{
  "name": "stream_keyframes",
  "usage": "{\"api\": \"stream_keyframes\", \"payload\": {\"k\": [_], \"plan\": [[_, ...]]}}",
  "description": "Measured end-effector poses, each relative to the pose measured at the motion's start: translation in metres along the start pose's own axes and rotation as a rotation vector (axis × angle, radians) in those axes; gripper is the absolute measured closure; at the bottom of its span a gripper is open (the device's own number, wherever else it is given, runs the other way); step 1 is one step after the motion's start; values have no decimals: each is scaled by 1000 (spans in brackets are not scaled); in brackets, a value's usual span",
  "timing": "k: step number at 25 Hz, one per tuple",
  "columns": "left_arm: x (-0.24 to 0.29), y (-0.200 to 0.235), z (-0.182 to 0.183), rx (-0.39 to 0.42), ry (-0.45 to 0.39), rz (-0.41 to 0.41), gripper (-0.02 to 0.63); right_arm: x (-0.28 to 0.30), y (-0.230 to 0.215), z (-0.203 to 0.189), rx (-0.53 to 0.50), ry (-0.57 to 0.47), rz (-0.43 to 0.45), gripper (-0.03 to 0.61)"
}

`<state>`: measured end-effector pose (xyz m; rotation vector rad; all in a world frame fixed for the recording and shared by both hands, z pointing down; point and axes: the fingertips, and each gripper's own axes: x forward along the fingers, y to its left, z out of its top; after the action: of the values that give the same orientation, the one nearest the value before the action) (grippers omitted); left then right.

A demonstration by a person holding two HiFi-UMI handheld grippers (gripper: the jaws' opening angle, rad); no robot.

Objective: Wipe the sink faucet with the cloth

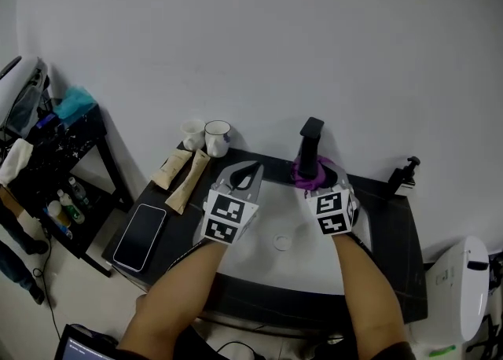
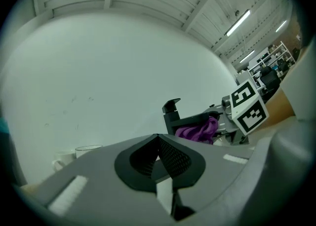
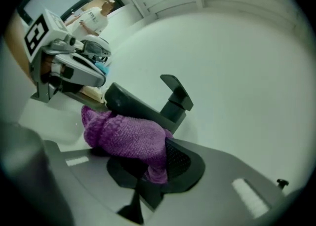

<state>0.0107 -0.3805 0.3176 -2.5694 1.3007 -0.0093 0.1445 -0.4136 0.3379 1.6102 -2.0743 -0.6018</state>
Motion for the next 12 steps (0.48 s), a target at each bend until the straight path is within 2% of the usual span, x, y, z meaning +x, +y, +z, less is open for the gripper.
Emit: {"api": "stream_keyframes", "payload": {"k": [3, 8, 12], "plan": [[1, -6, 2, -21, -13, -27, 597, 9, 0, 0, 12, 1, -40, 523], [-1, -8, 8, -52, -34, -43, 597, 17, 4, -2, -110, 35, -46, 525], [0, -6, 10, -37, -33, -34, 597, 20, 4, 0, -154, 65, -28, 526]]}}
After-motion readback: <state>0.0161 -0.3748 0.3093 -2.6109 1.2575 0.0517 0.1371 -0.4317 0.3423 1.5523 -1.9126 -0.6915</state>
